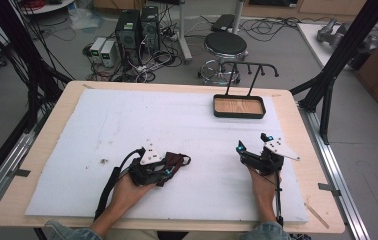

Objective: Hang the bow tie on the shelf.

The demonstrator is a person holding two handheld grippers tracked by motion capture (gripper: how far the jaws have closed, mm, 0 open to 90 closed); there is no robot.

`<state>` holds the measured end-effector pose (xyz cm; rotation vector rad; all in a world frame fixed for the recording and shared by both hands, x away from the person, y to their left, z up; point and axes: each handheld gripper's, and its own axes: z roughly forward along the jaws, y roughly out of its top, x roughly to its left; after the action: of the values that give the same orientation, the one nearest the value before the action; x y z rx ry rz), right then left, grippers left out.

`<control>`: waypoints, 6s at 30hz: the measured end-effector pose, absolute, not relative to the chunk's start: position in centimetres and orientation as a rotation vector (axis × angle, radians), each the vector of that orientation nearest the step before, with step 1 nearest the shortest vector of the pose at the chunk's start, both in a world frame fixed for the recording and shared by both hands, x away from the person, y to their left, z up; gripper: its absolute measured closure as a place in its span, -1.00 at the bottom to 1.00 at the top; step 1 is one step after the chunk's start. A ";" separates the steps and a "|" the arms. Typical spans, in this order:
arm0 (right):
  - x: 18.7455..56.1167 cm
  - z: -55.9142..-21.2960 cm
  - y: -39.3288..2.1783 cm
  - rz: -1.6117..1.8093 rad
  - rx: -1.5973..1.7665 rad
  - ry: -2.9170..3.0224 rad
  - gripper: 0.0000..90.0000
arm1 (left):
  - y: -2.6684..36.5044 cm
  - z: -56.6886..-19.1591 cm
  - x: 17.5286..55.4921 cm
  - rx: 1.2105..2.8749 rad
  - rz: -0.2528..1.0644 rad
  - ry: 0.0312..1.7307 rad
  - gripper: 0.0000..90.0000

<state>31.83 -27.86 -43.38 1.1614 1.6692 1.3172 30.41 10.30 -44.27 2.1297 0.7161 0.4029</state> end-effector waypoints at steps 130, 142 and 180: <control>32.0 -43.4 -28.2 1.354 1.181 1.667 -0.75 | 2.1 -32.3 52.8 1.756 0.486 0.520 0.23; 32.0 -43.4 -28.2 1.352 1.183 1.665 -0.75 | 7.2 -29.0 48.8 1.733 0.508 0.504 -0.21; 32.0 -43.4 -28.2 1.334 1.182 1.666 -0.75 | 20.2 -29.1 37.6 1.696 0.676 0.520 -0.45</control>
<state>32.00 -28.18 -43.45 1.1825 1.6657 1.3344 37.55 20.19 -29.14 1.6963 0.5202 0.6761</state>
